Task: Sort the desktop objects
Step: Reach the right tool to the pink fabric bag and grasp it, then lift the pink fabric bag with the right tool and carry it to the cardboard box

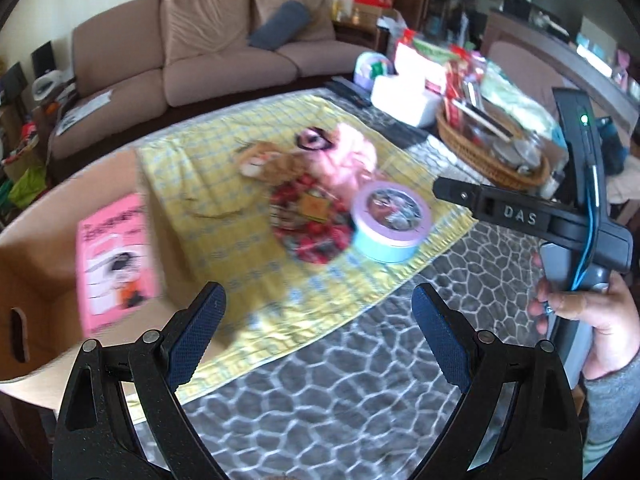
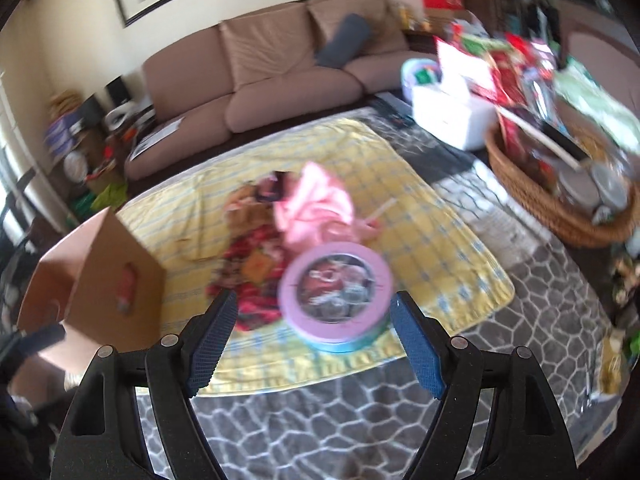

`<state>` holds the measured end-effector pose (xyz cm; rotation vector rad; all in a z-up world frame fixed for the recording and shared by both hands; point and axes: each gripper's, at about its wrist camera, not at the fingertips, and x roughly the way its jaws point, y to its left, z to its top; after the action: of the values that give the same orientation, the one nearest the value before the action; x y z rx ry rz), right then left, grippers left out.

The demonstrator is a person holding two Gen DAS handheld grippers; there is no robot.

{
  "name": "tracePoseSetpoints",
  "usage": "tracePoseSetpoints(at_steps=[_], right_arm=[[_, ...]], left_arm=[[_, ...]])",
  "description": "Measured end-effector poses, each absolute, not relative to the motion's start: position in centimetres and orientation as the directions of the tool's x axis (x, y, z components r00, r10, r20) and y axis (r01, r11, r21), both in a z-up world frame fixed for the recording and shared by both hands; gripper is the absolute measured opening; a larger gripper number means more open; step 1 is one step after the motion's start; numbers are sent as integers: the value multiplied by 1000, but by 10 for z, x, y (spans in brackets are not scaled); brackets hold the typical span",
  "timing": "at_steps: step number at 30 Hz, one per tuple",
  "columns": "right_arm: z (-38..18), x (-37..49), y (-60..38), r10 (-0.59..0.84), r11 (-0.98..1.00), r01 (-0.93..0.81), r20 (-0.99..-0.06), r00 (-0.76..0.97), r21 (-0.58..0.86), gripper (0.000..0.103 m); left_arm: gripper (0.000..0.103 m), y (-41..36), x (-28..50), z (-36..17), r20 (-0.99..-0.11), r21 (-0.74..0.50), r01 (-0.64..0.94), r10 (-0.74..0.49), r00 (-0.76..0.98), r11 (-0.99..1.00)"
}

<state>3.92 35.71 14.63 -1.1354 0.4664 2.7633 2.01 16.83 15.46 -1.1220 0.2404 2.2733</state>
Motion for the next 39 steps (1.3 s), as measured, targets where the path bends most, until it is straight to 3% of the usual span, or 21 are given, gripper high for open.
tracePoseSetpoints(at_steps=[9, 15, 23, 29, 30, 32, 33, 34, 36, 39], right_arm=[[105, 22, 403, -63, -862, -310, -690, -721, 402, 80], [89, 5, 417, -99, -856, -295, -696, -711, 424, 80], [123, -55, 414, -132, -925, -147, -661, -738, 349, 79], [113, -117, 396, -149, -961, -68, -706, -692, 269, 74], [106, -125, 396, -162, -959, -64, -717, -678, 277, 71], [94, -136, 398, -201, -950, -53, -731, -652, 308, 53], [88, -141, 399, -235, -941, -39, -734, -637, 336, 26], [85, -142, 400, -271, -930, -24, -726, -632, 367, 9], [87, -136, 401, -304, -916, 0, -694, -652, 402, 8], [94, -125, 409, -324, -896, -2, -656, -681, 444, 8]], left_arm=[[93, 240, 10, 94, -788, -73, -626, 430, -441, -776], [92, 254, -13, 86, -792, -91, -610, 428, -435, -788], [91, 252, -75, 92, -788, -149, -500, 408, -461, -853], [91, 251, -108, 89, -793, -153, -435, 373, -482, -887], [91, 251, -112, 88, -795, -152, -421, 364, -486, -894], [91, 251, -123, 86, -798, -160, -403, 358, -484, -901], [91, 252, -128, 86, -801, -158, -392, 350, -486, -906], [91, 254, -134, 86, -803, -157, -377, 340, -489, -913], [91, 254, -148, 85, -805, -182, -327, 331, -492, -927], [91, 249, -181, 78, -805, -358, -218, 418, -420, -908]])
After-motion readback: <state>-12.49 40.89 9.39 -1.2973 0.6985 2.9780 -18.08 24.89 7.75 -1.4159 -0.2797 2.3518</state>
